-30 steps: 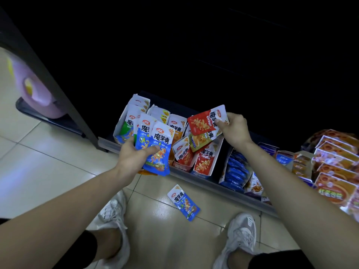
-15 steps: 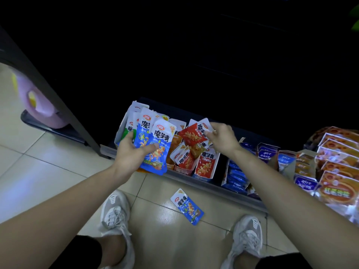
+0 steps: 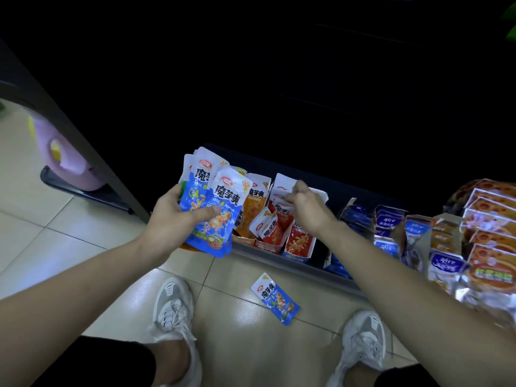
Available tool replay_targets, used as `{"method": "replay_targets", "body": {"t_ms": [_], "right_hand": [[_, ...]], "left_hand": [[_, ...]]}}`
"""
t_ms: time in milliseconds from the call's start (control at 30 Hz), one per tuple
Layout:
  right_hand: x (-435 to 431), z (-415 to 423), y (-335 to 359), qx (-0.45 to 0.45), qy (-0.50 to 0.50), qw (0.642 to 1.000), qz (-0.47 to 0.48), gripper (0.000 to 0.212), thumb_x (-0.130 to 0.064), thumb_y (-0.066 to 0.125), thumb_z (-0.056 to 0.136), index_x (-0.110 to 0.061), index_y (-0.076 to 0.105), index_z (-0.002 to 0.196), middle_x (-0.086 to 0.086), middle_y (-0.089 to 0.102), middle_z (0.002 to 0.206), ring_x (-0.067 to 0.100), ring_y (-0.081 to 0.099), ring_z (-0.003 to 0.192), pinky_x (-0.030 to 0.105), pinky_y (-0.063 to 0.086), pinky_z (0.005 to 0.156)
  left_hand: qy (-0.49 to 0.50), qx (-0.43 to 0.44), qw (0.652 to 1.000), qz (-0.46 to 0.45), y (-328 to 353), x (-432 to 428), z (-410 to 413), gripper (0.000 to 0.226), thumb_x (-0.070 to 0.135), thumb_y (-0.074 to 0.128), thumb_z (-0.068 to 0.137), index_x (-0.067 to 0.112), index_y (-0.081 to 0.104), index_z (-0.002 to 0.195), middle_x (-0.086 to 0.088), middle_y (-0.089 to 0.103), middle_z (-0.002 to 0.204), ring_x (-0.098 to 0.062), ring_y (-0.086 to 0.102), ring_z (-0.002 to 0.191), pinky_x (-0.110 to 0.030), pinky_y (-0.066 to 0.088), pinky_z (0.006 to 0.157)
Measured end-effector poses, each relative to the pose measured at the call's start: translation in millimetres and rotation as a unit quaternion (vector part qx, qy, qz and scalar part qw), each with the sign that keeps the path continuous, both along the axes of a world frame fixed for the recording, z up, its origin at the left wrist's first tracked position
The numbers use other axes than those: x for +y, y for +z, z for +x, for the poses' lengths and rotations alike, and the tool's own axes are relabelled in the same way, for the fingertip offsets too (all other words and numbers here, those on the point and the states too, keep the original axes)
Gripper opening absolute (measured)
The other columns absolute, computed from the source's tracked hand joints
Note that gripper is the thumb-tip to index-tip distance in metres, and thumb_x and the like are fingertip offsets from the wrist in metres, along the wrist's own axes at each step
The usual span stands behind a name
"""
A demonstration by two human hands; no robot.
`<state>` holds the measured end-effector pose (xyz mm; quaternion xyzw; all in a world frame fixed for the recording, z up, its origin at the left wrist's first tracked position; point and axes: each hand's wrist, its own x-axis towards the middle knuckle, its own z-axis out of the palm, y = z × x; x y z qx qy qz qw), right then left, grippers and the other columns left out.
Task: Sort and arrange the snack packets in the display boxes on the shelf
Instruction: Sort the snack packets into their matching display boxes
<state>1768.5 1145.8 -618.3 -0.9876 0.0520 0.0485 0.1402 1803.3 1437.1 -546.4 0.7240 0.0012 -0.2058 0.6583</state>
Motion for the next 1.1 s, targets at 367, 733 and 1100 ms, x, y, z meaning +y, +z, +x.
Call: {"method": "replay_targets", "body": {"t_ms": [367,733,1100], "right_hand": [[-7.7,-24.1,12.5,-0.159,-0.164,0.934,0.273,0.012,-0.015,0.080,0.082,-0.006,0.074,0.077,-0.001,0.067,0.101,0.012,0.064,0.076,0.020,0.054,0.063],[5.0,1.8,87.2,-0.329,-0.129,0.860,0.368,0.007,-0.011,0.061,0.098,-0.006,0.059,0.094,0.013,0.065,0.075,0.012,0.065,0.064,0.023,0.055,0.066],[100.7,82.8,60.0,-0.221,-0.072,0.857,0.460,0.012,-0.006,0.057,0.100,0.003,0.058,0.108,0.014,0.064,0.094,0.016,0.069,0.086,0.027,0.056,0.086]], "left_hand": [[0.033,0.021,0.999,0.026,-35.8,0.8,1.3,0.043,0.002,0.084,0.078,0.010,0.064,0.115,-0.002,0.079,0.097,-0.021,0.077,0.084,-0.044,0.063,0.076],[0.138,-0.042,0.987,0.075,-30.8,34.1,39.7,0.042,0.019,0.092,0.069,0.026,0.064,0.100,0.005,0.077,0.095,-0.021,0.075,0.087,-0.053,0.061,0.079],[0.234,-0.048,0.969,0.063,-34.2,97.0,67.0,0.041,0.006,0.087,0.076,0.028,0.057,0.094,0.009,0.072,0.094,-0.019,0.073,0.088,-0.047,0.061,0.082]]}}
